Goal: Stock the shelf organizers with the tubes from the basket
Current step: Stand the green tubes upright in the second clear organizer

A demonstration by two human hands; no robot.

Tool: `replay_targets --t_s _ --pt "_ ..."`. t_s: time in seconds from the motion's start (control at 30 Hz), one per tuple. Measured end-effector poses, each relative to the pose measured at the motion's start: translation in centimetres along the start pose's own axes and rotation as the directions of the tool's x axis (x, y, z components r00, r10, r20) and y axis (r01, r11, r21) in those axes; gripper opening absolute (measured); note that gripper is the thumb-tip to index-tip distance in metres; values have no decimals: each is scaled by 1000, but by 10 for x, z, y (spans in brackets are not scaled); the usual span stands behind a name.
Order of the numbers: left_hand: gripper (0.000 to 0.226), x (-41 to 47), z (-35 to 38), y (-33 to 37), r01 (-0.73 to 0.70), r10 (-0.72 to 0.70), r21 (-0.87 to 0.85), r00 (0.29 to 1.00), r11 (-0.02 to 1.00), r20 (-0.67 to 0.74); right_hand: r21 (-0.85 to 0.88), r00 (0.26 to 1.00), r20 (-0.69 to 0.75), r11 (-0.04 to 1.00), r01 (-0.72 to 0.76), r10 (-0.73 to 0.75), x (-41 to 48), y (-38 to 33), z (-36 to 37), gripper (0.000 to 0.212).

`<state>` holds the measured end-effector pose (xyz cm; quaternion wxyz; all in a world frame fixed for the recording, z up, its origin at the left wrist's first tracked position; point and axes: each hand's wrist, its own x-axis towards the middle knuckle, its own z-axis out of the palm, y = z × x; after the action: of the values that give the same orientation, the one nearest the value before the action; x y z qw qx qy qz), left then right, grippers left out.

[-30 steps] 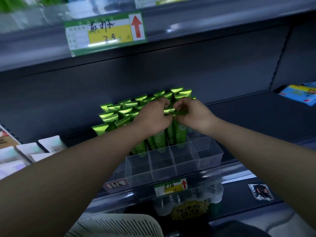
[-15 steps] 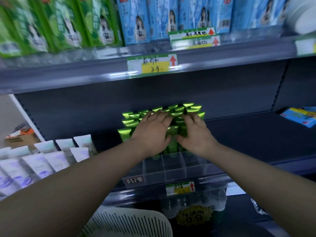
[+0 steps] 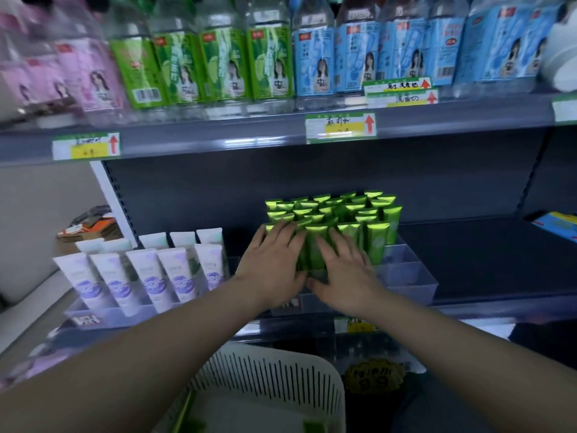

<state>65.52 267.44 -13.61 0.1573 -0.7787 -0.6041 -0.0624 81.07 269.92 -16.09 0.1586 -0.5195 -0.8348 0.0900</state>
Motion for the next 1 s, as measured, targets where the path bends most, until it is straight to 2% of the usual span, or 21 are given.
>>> replay_targets --t_s 0.33,0.73,1.0 --pt "78 -76 25 -26 117 -115 -41 992 992 57 -16 993 58 994 104 -103 -29 -40 49 83" --pt "77 -156 84 -45 204 -193 -60 970 977 147 -12 965 170 979 202 -197 -65 -48 119 91" --pt "71 -191 125 -55 278 -236 -137 935 951 266 129 930 305 977 171 -204 -77 -45 162 90"
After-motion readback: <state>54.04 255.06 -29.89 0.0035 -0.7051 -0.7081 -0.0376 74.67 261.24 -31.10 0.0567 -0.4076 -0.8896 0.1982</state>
